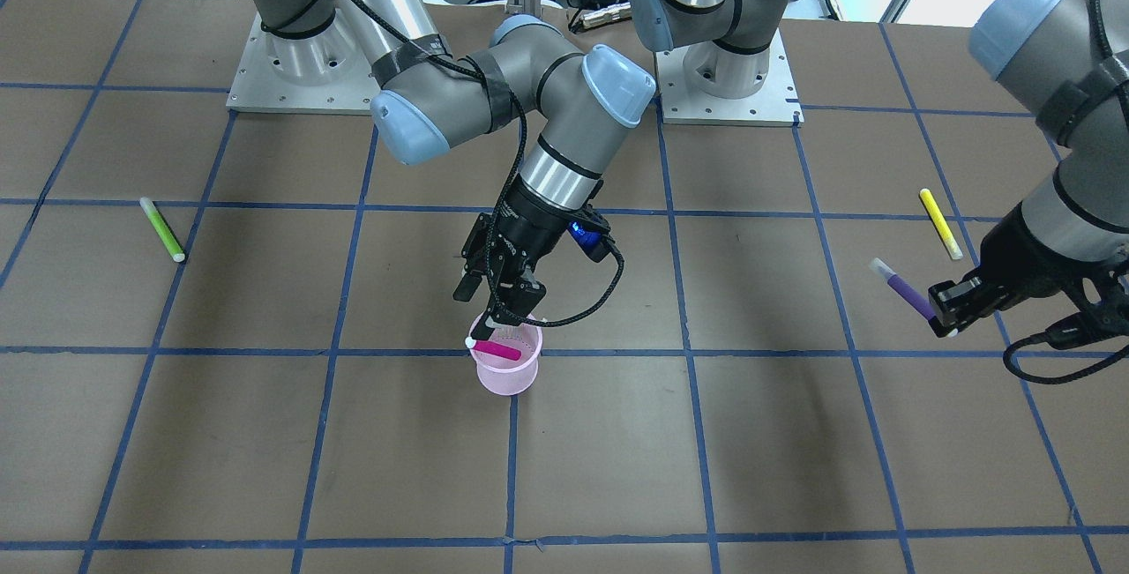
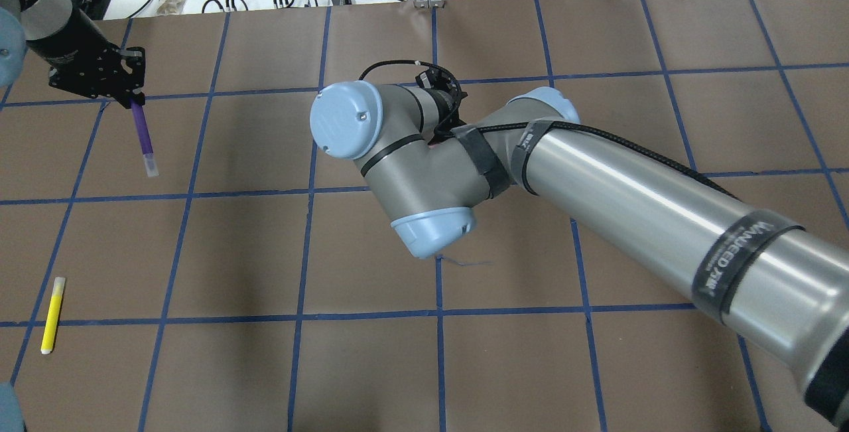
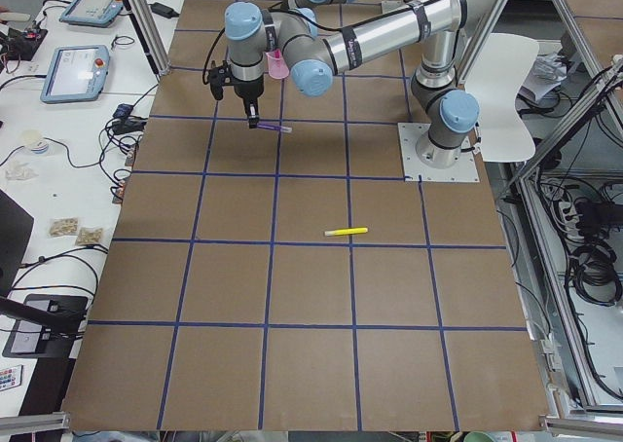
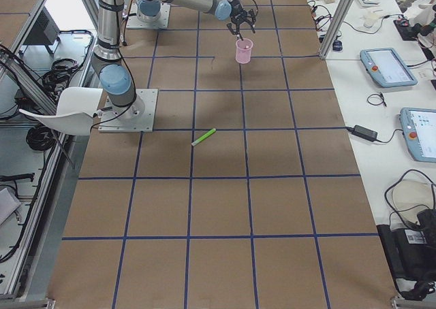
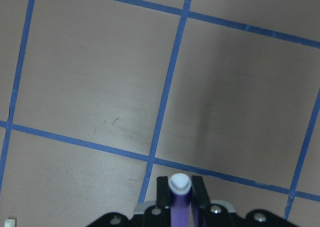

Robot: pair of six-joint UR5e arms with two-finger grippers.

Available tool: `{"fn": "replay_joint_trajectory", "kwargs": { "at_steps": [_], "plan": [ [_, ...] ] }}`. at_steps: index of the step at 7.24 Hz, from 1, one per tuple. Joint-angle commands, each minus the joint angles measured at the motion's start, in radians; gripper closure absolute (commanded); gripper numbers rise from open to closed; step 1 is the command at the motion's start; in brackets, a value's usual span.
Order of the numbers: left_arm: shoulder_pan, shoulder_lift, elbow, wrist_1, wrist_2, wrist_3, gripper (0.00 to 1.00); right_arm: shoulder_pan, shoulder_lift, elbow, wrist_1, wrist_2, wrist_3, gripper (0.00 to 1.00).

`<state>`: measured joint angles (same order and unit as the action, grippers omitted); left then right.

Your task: Insert purple and pink pens into pink cup

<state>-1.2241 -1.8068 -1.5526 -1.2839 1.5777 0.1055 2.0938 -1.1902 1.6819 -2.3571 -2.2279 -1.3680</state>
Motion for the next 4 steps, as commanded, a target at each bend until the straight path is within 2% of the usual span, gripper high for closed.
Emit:
{"fn": "replay_joint_trajectory", "kwargs": {
  "at_steps": [1,2,3,4],
  "plan": [
    [0.0,0.013,0.0,0.0,-0.002,-0.001,1.0,-0.162,-0.109,-0.002,0.001,0.243,0.004,0.3],
    [-0.002,0.014,0.0,0.002,-0.01,-0.004,1.0,-0.238,-0.149,0.004,0.013,0.316,0.016,0.3],
    [-0.011,0.029,0.002,0.003,-0.021,-0.003,1.0,-0.292,-0.199,0.007,0.065,0.348,0.073,0.37],
    [-0.061,0.052,0.005,0.018,-0.015,-0.003,1.0,-0.342,-0.259,0.002,0.19,0.41,0.186,0.37]
  ]
}}
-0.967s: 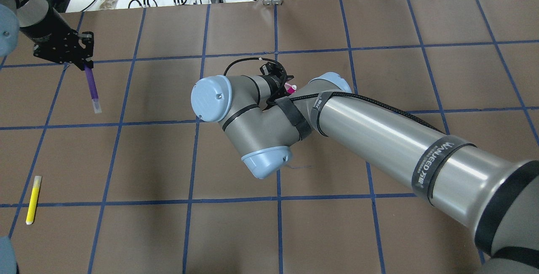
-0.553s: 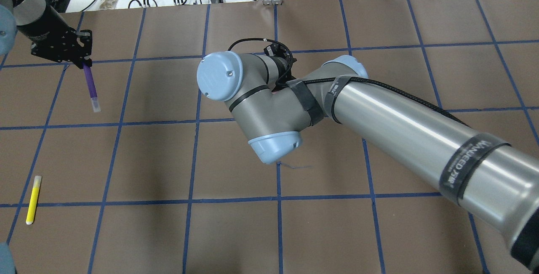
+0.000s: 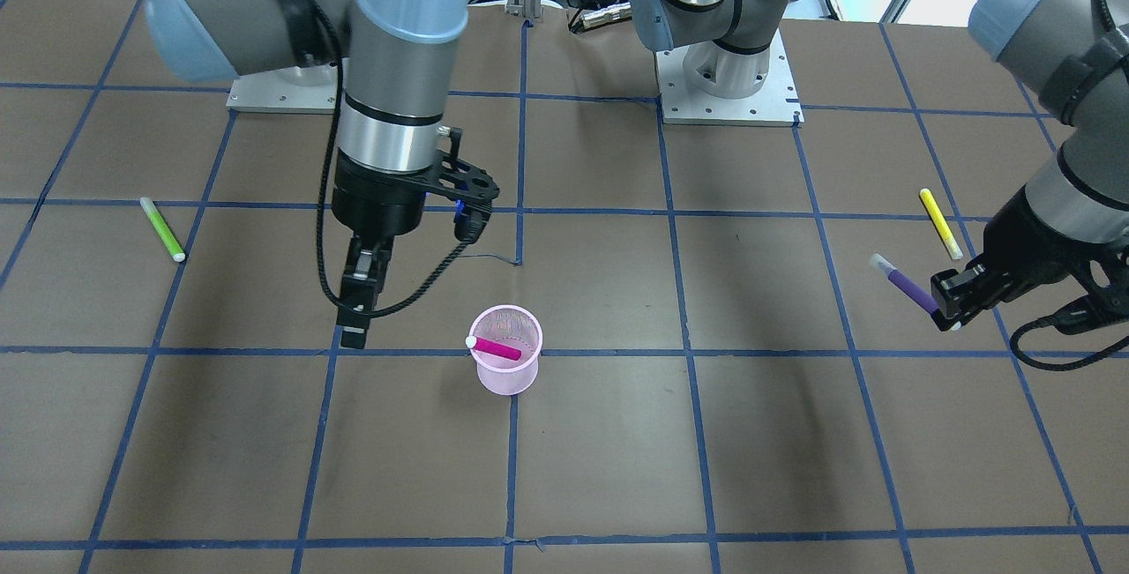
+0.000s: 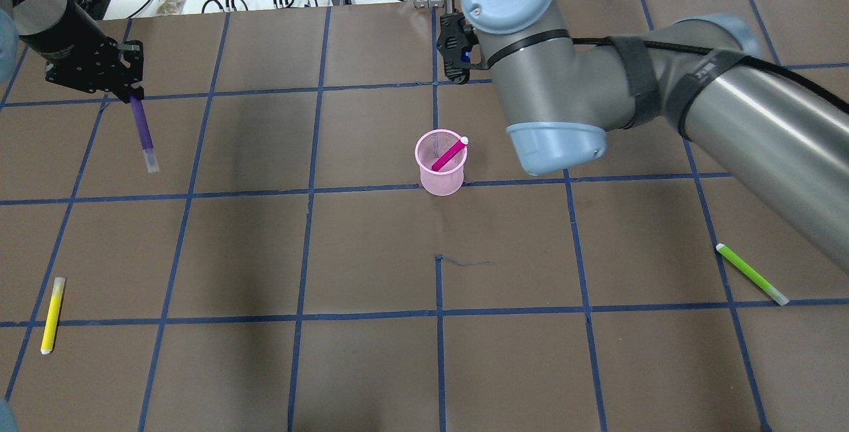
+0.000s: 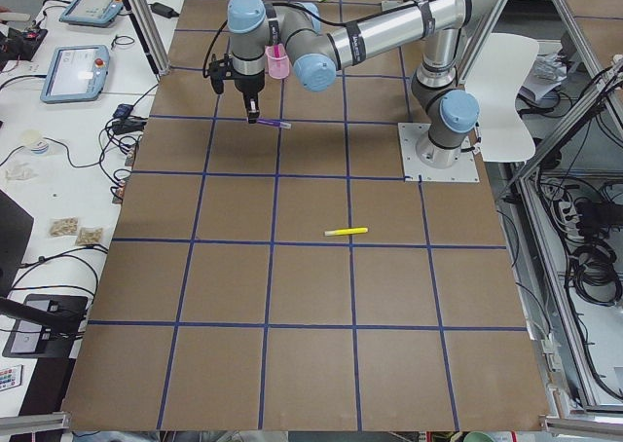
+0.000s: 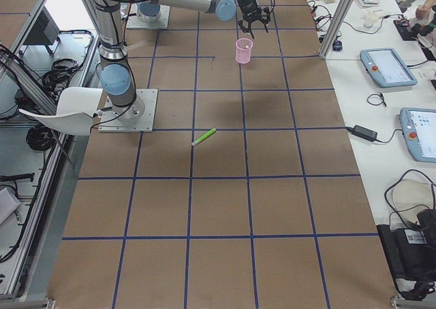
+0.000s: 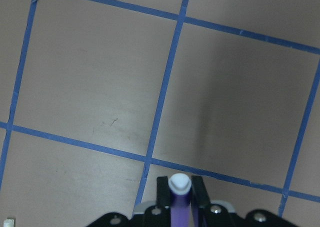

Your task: Insert purple and pink pens into pink cup

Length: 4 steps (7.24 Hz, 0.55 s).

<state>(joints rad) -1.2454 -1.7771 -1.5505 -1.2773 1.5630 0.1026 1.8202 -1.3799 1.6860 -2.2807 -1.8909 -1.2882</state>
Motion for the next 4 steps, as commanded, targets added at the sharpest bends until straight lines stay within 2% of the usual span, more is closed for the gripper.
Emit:
{"fn": "replay_joint_trajectory", "kwargs": {
  "at_steps": [1,2,3,4],
  "plan": [
    [-0.095,0.033,0.001,0.053,0.005,-0.003,1.0,-0.119,-0.13,-0.005,0.229,0.105,0.227,0.37],
    [-0.132,0.016,-0.003,0.108,-0.004,-0.015,1.0,-0.154,-0.19,-0.003,0.369,0.119,0.372,0.37],
    [-0.182,0.01,-0.003,0.127,-0.008,-0.118,1.0,-0.173,-0.232,-0.005,0.454,0.163,0.555,0.34],
    [-0.251,0.001,-0.003,0.178,0.005,-0.186,1.0,-0.174,-0.251,-0.003,0.493,0.165,0.667,0.27]
  ]
}}
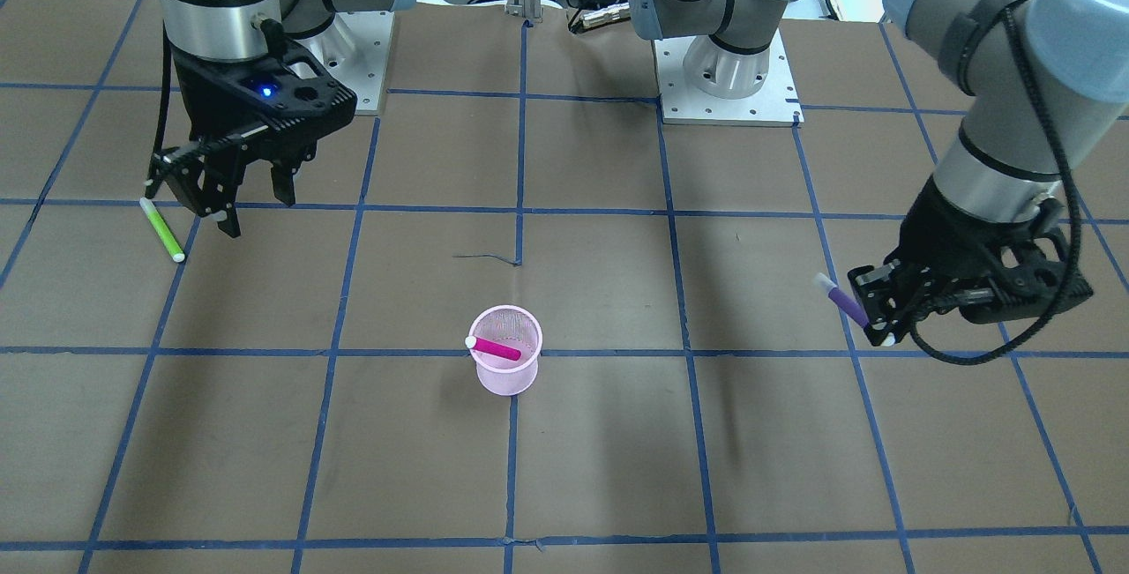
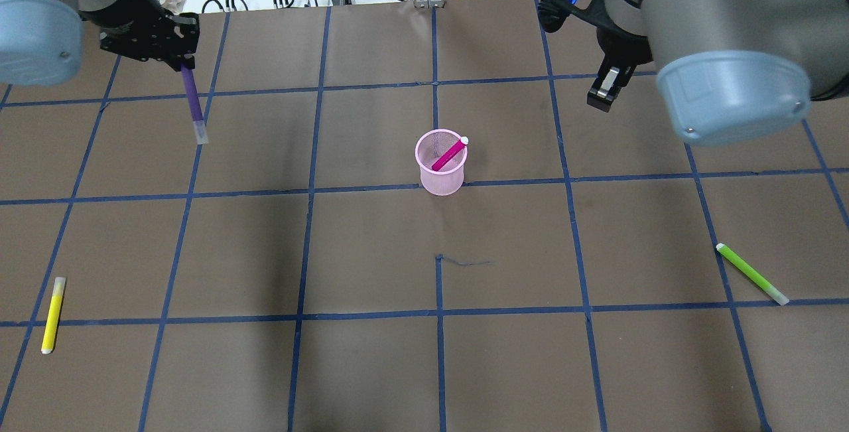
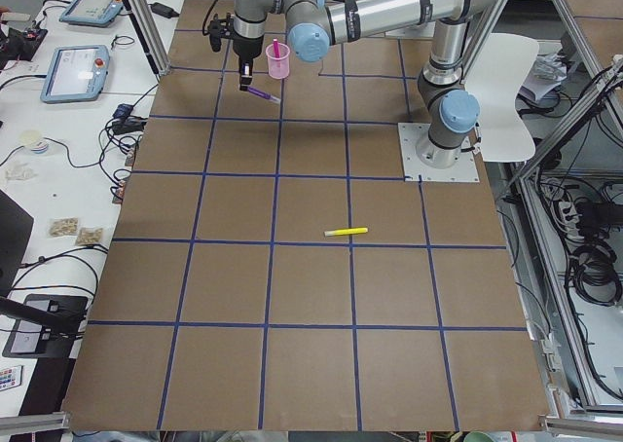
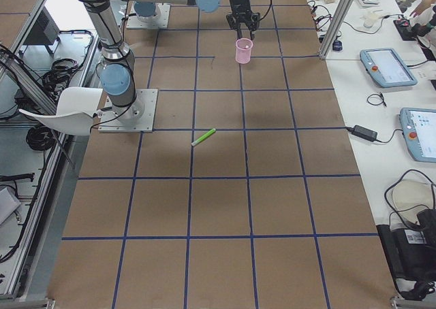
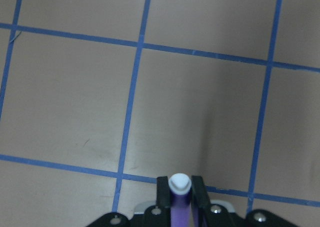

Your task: Insert purple and pink pens into pink cup

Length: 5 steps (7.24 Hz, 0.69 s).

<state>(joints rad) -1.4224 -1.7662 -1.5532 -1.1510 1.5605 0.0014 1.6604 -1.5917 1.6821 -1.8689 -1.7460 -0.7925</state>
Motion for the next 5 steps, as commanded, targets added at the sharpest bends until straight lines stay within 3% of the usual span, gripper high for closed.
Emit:
{"fn": "replay_joint_trajectory", "kwargs": {
  "at_steps": [1,2,5],
  "plan": [
    [-0.131,-0.01,0.001,0.054,0.01,-0.151,1.0,-0.016,-0.04,0.001,0.085,0.07,0.322,0.11],
    [-0.162,-0.012,0.001,0.054,-0.005,-0.26,1.0,-0.019,-0.04,-0.005,0.082,0.124,0.51,0.0],
    [-0.256,-0.018,-0.002,0.121,-0.01,-0.478,1.0,-0.033,-0.04,-0.024,0.089,0.164,0.611,0.0]
  ]
}}
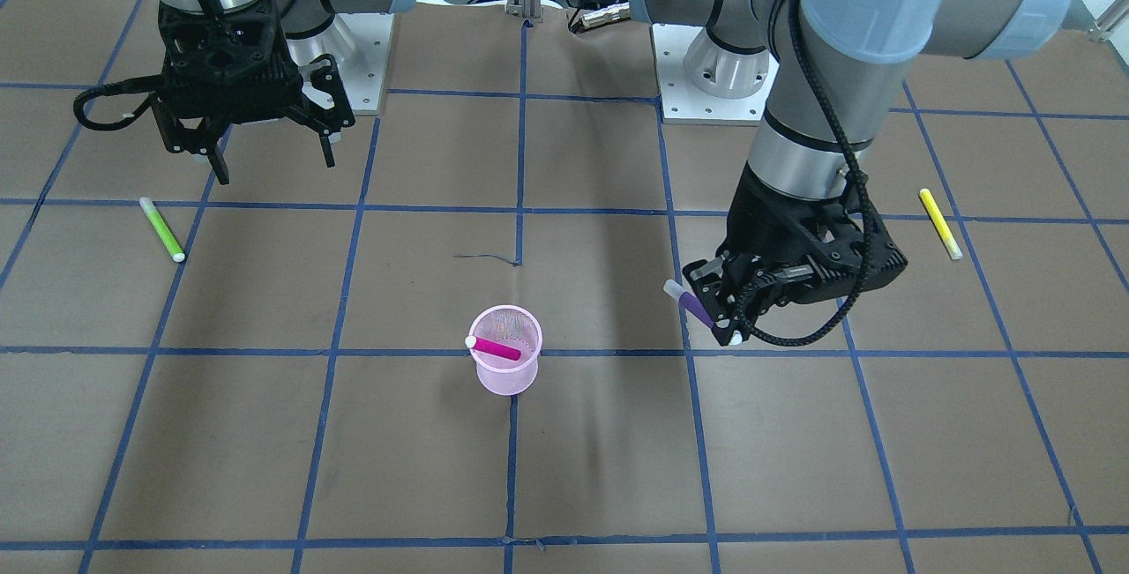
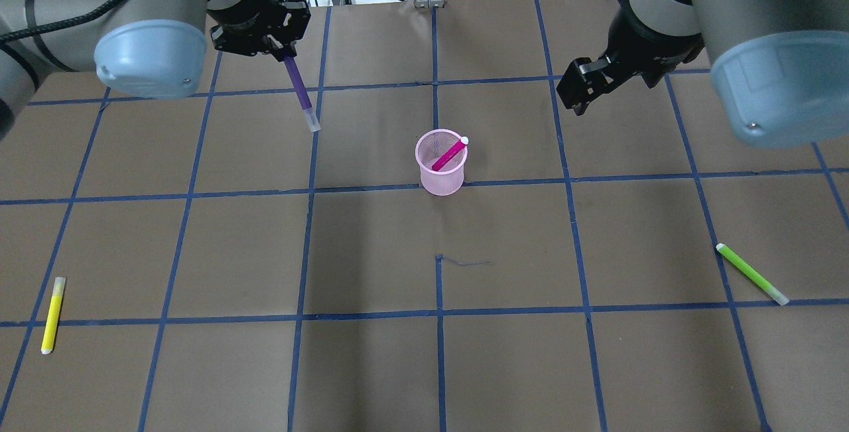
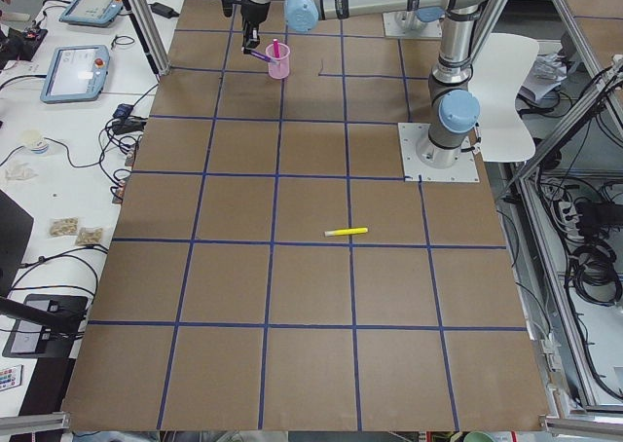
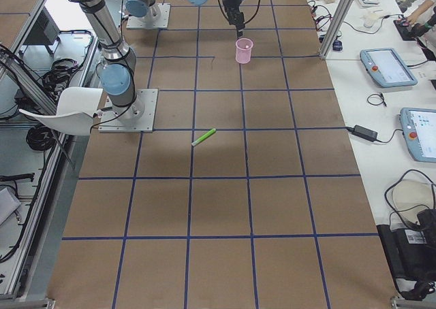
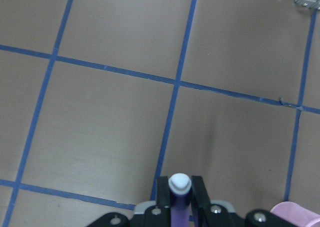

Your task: Insert purple and pink pens into pink cup

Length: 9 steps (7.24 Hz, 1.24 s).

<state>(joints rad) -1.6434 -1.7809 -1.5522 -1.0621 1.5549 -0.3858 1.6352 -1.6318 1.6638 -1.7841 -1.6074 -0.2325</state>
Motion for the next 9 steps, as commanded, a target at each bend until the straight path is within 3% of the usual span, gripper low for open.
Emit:
{"fn": "replay_joint_trajectory", "kwargs": {
  "at_steps": [1,2,4,6,9],
  "plan": [
    [-0.053,-0.027,-0.009,0.034,-0.031,-0.214,1.0,-0.014,-0.002,-0.01,0.009,0.07,0.178,0.0],
    [-0.087,-0.046,-0.011,0.043,-0.068,-0.304,1.0,-0.014,-0.017,-0.009,0.009,0.064,0.179,0.0],
    [-0.16,-0.089,-0.014,0.141,-0.055,-0.338,1.0,-0.006,-0.043,0.002,0.003,0.079,0.186,0.0],
    [-0.214,-0.115,-0.049,0.262,0.055,-0.338,1.0,-0.012,-0.042,0.001,-0.003,0.066,0.186,0.0],
    [-0.249,-0.135,-0.071,0.301,0.073,-0.343,1.0,-0.012,-0.042,0.002,0.0,0.063,0.186,0.0]
  ]
}}
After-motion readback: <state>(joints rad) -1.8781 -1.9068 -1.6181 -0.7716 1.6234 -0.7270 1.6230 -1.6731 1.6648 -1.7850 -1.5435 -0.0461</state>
